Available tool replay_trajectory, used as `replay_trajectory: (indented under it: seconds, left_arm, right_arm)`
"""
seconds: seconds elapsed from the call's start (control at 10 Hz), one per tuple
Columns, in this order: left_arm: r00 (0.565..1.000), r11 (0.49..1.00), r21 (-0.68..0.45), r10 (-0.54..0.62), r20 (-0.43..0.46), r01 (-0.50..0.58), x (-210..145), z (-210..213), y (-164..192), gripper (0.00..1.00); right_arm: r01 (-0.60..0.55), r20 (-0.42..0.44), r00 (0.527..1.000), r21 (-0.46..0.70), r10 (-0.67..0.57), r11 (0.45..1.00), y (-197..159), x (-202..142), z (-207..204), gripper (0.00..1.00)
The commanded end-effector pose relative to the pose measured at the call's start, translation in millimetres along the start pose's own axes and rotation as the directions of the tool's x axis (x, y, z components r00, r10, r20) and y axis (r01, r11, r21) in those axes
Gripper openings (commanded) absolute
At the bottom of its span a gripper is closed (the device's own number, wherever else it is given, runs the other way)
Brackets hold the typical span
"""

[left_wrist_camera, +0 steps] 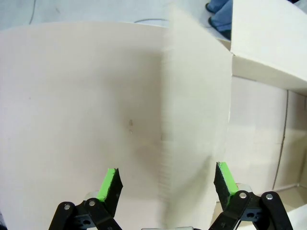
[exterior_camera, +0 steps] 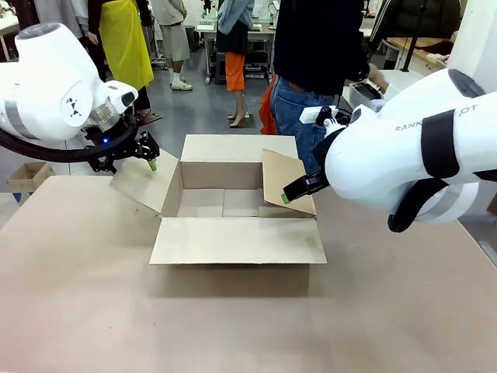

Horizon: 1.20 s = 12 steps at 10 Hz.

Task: Pack the gift set into the box.
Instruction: Place both hands on the side flaps of the Package Box and spread them outward.

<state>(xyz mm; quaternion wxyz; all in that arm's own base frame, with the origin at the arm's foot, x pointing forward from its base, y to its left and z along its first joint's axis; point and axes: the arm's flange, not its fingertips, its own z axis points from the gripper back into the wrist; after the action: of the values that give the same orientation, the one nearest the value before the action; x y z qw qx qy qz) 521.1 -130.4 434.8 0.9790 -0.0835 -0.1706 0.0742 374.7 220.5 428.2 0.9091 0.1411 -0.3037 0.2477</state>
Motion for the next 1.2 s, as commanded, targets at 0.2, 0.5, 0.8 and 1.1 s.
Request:
replay_trajectory:
  seconds: [0.2, 0.5, 0.8, 1.1]
  left_arm:
    - [1.0, 0.999, 0.03, 0.014, 0.011, -0.014, -1, 2, -7, 1.0]
    - [1.0, 0.999, 0.03, 0.014, 0.011, -0.014, -1, 2, -7, 1.0]
    - [1.0, 0.999, 0.03, 0.014, 0.011, -0.014, -1, 2, -7, 1.0]
    - [1.0, 0.999, 0.03, 0.014, 0.011, -0.014, -1, 2, -7, 1.0]
  right_arm:
    - [-0.019, -0.185, 0.983, -0.199, -0.019, 0.98, 37, 70, 3, 1.0]
    - [-0.014, -0.143, 0.99, -0.2, -0.015, 0.98, 3, 31, -6, 1.0]
    - [0.091, -0.163, 0.976, -0.308, -0.147, 0.947, 6, 37, 14, 1.0]
    - [-0.022, -0.263, 0.961, -0.367, -0.081, 0.93, 48, 110, -28, 1.0]
